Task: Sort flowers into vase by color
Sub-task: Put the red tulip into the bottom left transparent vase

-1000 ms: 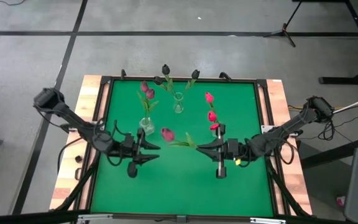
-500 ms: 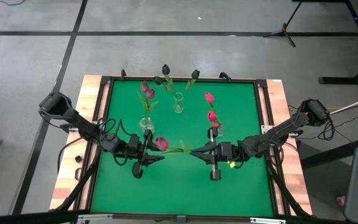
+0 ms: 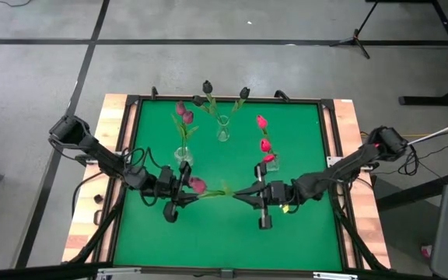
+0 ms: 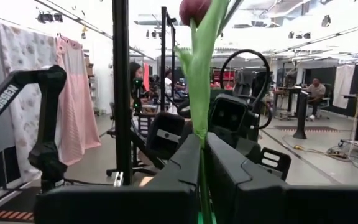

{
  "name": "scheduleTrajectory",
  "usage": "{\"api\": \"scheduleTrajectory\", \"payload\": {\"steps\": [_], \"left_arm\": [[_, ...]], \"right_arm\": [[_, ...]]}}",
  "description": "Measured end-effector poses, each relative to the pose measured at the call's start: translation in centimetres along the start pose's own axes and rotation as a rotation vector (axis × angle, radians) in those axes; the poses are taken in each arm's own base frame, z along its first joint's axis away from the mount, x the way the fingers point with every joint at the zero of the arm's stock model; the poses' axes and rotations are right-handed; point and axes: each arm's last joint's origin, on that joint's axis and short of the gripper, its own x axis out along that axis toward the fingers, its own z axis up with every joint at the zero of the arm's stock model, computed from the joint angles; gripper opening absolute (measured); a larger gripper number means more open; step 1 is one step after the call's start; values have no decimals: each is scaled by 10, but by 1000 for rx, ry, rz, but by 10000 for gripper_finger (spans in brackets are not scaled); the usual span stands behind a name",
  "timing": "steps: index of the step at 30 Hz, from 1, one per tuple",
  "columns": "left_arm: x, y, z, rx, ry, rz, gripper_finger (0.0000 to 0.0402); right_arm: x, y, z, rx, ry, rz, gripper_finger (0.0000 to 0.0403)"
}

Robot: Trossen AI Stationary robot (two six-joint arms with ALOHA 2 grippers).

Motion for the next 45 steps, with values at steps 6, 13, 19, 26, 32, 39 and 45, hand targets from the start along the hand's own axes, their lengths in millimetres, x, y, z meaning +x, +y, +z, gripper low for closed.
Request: {"api": "scheduleTrajectory", "payload": {"steps": [6,13,19,26,32,39,45], "left_arm": [[0,0,0,-1,0,2,141],[2,5,1,3,-9,23,141],[2,6,1,3,-11,25,140],[3,7,-1,17,15,33,140],[4,11,1,16,2,42,140],[5,12,2,15,-5,43,140],[5,12,2,15,-6,41,140]], "right_arm": [[3,-5,-2,2,-7,-18,19],[16,-17,-23,47,-55,4,19],[25,-27,-43,90,-54,-3,19],[30,-35,-52,124,-99,-6,19],[43,-34,-52,140,-116,28,19],[56,-32,-61,134,-90,42,19],[57,-37,-64,160,-89,31,19]]}}
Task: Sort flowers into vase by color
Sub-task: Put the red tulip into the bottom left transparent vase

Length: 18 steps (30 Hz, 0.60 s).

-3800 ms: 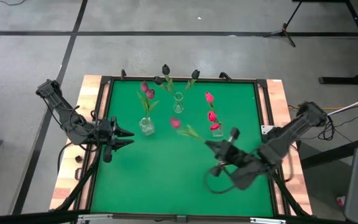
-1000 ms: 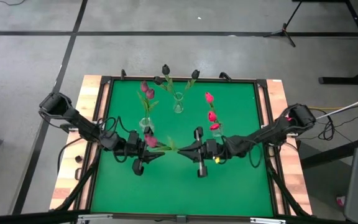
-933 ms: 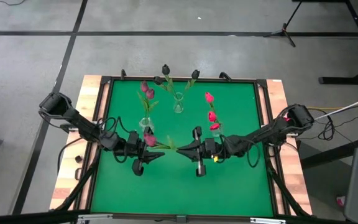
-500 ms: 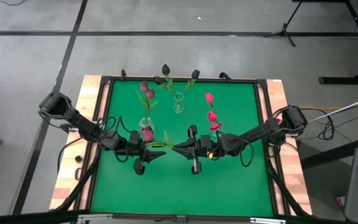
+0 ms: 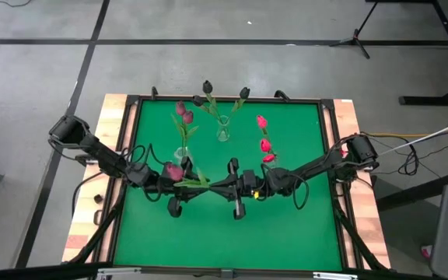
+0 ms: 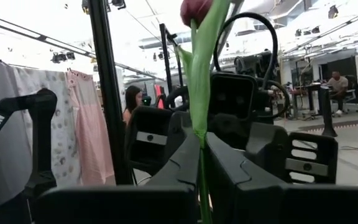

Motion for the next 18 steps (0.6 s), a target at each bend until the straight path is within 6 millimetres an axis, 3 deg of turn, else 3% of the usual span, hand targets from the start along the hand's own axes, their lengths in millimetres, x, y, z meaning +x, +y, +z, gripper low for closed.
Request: {"api": "scheduleTrajectory", "payload": {"steps": [18], "left_arm": [[2,1,4,-8,-28,-46,140]], "right_arm": [[14,-1,-4,-7,-25,11,19]]}}
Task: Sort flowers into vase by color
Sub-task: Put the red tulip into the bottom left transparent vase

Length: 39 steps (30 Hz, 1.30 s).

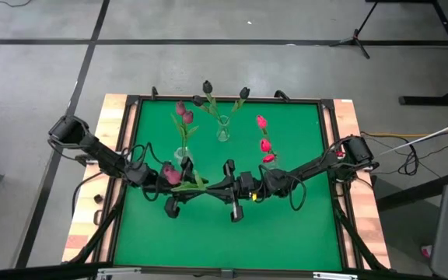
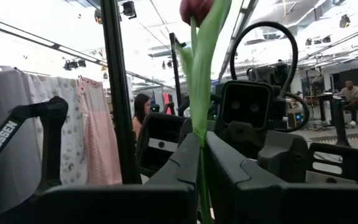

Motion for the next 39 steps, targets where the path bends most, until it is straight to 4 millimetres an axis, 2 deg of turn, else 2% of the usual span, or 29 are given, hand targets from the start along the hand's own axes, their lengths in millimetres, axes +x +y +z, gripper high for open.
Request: {"api": "scheduleTrajectory", "payload": {"steps": [18,27,33,39], "left_arm": [[-2,-7,-4,43,35,-6,141],[-2,-5,1,55,-15,31,141],[-5,-14,7,132,-82,17,141],[-6,-14,11,152,-125,43,141]], "right_arm": [[0,-7,-1,-3,-1,-24,19],[1,-13,2,0,-25,-26,19],[1,-14,1,-8,-14,-28,19],[2,-17,0,-12,-6,-32,19]]}}
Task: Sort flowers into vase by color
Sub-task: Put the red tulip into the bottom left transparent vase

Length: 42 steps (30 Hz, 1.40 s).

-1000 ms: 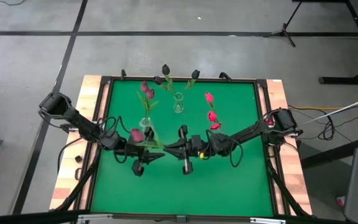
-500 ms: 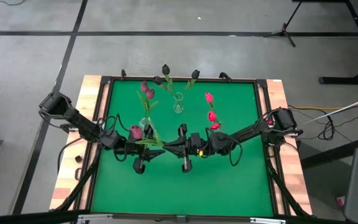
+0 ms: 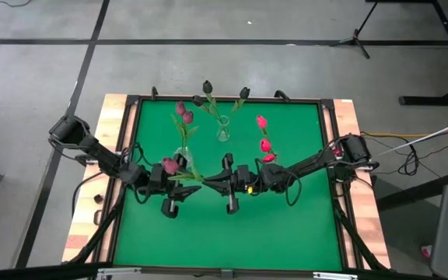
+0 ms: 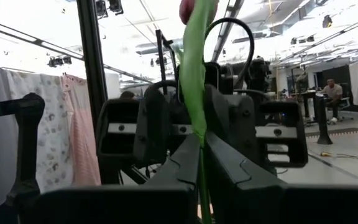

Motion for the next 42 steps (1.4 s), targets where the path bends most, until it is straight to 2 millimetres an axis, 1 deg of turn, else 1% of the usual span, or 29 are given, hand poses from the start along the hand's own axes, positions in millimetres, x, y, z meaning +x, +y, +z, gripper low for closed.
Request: {"api": "scheduleTrajectory", "payload": {"steps": [5,9,12,16,19,28,32,35,42], "left_arm": [[2,5,-2,-13,18,20,141],[4,10,-7,-63,52,37,141],[4,10,-10,-83,85,42,141],[3,8,-10,-90,83,58,135],[2,8,-9,-83,78,98,114],[2,8,-9,-85,72,119,23],[1,8,-9,-85,73,129,10],[0,5,-9,-83,82,142,10],[-7,-2,-9,12,109,257,10]], "right_arm": [[0,0,-1,22,3,1,19],[0,1,-1,25,4,24,19],[0,1,-2,24,13,26,19],[0,1,-4,22,28,24,19],[0,1,-4,21,33,22,19],[0,0,-6,30,48,13,19],[0,0,-7,40,58,12,21],[0,0,-8,37,82,14,40],[0,0,-11,26,128,3,130]]}}
